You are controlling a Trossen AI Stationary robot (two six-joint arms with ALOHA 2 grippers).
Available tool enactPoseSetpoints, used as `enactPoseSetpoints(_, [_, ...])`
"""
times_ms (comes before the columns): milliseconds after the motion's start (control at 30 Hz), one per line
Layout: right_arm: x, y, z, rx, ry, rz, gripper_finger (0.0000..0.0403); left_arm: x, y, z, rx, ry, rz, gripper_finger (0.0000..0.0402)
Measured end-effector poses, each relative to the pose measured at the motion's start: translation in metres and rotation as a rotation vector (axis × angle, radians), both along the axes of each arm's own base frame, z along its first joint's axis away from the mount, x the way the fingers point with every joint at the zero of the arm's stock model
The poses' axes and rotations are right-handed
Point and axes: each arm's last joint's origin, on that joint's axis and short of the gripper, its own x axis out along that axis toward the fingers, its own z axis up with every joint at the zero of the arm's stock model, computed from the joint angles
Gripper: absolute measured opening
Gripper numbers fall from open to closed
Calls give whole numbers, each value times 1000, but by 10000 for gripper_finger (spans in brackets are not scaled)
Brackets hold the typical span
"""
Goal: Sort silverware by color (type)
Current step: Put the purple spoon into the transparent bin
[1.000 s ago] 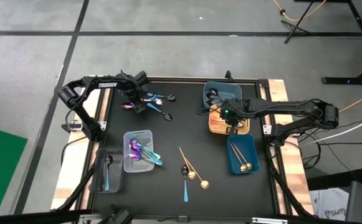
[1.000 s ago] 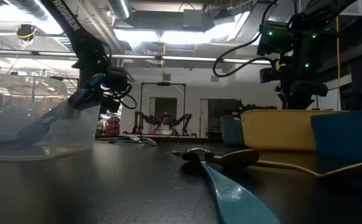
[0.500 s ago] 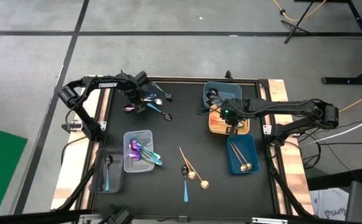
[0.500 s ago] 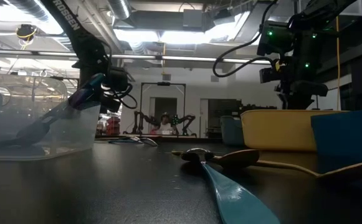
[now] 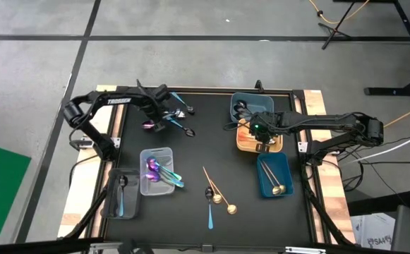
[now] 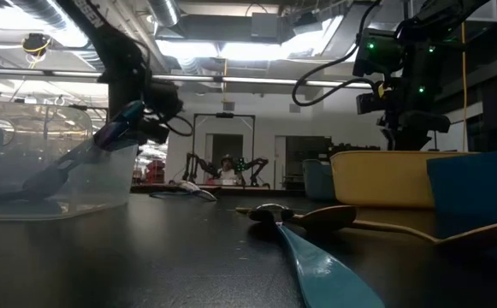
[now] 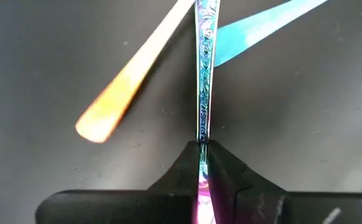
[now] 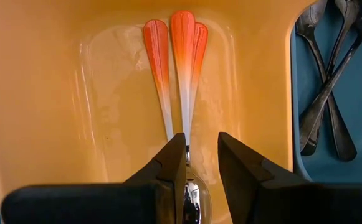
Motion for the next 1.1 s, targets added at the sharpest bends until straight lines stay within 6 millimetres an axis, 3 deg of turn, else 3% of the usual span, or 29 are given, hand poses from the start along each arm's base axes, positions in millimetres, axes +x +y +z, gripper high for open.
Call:
enactPoseSetpoints(400, [0,0,0,0,0,0,83,12,-39,42,75,-151,-104,7])
enactPoseSetpoints(733, [0,0,0,0,0,0,83,15,-95,85,105,-358,-302,7])
enactPoseSetpoints(1100, [0,0,0,-1,0,0,83,25,-164,92,-23,-441,-635,8])
